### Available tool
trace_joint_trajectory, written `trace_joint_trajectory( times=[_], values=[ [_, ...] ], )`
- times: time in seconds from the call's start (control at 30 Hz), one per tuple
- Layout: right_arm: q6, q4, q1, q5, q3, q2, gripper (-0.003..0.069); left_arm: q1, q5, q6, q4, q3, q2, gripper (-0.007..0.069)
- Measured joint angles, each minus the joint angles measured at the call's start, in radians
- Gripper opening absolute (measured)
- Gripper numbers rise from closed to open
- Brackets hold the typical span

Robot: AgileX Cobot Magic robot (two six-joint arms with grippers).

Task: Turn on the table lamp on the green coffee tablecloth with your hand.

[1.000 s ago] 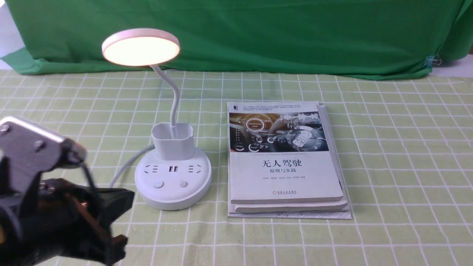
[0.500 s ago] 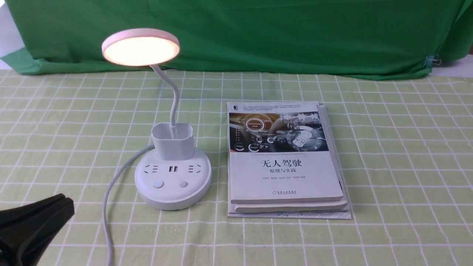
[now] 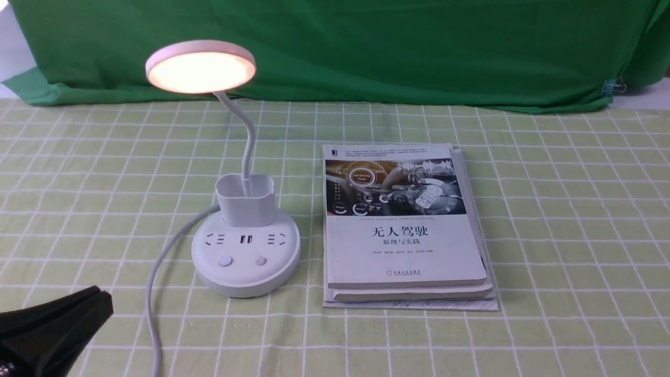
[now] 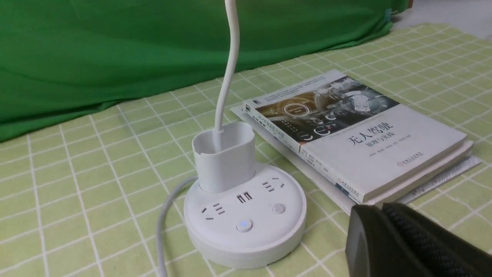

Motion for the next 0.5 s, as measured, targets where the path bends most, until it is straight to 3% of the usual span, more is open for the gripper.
trace_joint_trajectory(
  times=[0.23,0.5],
  values=[
    [0.0,0.0,0.0,0.0,0.0,0.0,0.0242,0.218,-0.208,0.0,-0.026,0.1,-0.158,0.0019],
    [0.0,0.0,0.0,0.001,0.0,0.0,0.0242,0.446,-0.215,0.0,-0.04,0.26,-0.279,0.0019]
  ],
)
